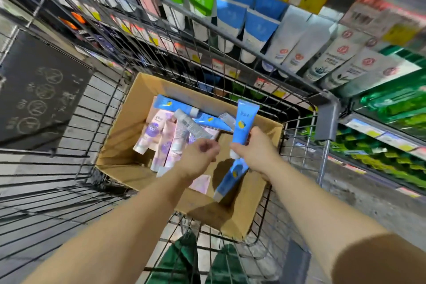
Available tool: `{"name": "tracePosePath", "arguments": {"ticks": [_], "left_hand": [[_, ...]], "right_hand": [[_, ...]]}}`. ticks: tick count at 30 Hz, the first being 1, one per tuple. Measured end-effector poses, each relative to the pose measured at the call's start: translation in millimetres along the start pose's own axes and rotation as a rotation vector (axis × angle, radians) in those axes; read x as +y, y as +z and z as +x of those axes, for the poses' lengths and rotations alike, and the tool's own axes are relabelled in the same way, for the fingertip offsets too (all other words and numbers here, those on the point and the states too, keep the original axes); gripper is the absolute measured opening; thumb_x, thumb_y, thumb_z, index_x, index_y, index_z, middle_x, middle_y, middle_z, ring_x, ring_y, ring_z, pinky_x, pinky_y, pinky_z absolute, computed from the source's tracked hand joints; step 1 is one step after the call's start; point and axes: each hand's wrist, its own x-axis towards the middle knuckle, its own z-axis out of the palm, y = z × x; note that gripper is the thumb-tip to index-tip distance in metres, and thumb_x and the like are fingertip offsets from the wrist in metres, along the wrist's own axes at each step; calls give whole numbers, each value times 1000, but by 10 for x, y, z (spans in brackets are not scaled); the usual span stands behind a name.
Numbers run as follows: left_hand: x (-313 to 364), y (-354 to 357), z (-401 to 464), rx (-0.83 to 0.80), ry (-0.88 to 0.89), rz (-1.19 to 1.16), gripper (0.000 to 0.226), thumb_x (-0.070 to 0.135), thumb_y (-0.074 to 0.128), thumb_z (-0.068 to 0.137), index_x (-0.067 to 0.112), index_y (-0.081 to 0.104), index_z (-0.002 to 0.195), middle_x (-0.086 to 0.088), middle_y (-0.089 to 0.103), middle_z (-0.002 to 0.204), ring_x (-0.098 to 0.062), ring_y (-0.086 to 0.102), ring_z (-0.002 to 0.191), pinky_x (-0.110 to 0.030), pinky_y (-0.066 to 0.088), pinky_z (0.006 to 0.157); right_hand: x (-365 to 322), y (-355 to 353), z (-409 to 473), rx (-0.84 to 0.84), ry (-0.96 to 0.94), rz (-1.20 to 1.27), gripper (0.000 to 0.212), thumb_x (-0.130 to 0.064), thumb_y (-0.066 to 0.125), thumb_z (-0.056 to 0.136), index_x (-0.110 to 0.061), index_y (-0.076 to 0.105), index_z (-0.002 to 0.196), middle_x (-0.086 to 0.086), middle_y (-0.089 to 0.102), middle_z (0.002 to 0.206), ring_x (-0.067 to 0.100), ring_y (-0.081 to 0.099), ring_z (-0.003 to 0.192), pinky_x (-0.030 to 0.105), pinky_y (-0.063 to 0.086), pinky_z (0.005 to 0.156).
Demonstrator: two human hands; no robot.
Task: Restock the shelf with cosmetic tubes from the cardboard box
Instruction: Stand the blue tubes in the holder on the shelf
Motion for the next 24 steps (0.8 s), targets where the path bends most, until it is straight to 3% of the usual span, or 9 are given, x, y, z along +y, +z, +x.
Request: {"name": "tracePosePath", "arguments": {"ticks": [2,4,5,7,9,12,14,18,24], "left_hand": [[-258,154,48,-112,-76,426,30,28,70,86,13,57,110,-1,62,92,-9,63,79,-32,48,84],[-478,344,28,-225,-87,982,48,43,69,82,17,51,117,-1,60,105,-20,60,95,-37,41,100],[-547,422,3,-221,-71,1155,52,47,67,81,18,48,119,-1,60,111,-24,59,102,-39,37,103],[-622,539,-10,-157,-64,1245,50,45,65,82,19,47,120,-3,60,121,-27,59,109,-38,33,102],[-601,570,-1,-133,-93,1198,48,45,66,81,20,50,119,-4,62,119,-27,60,109,-35,40,96],[-450,449,-4,-139,-185,920,46,46,71,78,19,59,114,-3,66,108,-24,63,102,-28,47,82],[-266,258,-43,-116,-206,725,40,40,75,77,13,66,105,-4,67,94,-22,64,90,-26,46,72],[234,-185,-285,-108,-236,233,27,21,77,80,7,57,92,-1,62,66,-13,54,56,-25,43,54],[1226,-410,-879,-208,-3,119,17,8,71,85,13,55,86,5,64,61,-8,60,53,-25,52,58]], "right_hand": [[48,-58,85,17,11,62,33,-24,73,83,-17,49,106,4,62,106,23,61,96,42,53,84],[106,-78,148,0,31,136,32,-21,74,83,-18,47,102,4,61,105,22,62,91,42,55,77],[140,-74,171,-7,39,170,31,-21,74,83,-18,47,100,4,62,103,21,63,86,40,55,70],[184,-68,172,-41,54,224,27,-21,72,85,-18,49,98,4,62,99,16,60,74,32,48,53],[212,-73,151,-56,63,248,29,-23,72,85,-17,50,103,5,63,100,18,62,75,32,48,50],[155,-109,56,-65,78,292,32,-20,72,85,-17,49,108,7,63,108,25,66,93,44,58,73],[52,-151,-40,-76,78,338,34,-16,71,86,-15,49,112,8,62,114,25,64,100,46,57,84],[-269,-311,-324,-86,32,381,37,-16,70,86,-18,51,118,4,63,117,24,65,101,48,56,86],[-768,-821,-918,-43,-56,420,41,-14,74,83,-16,51,117,6,64,113,23,65,96,47,56,86]]}}
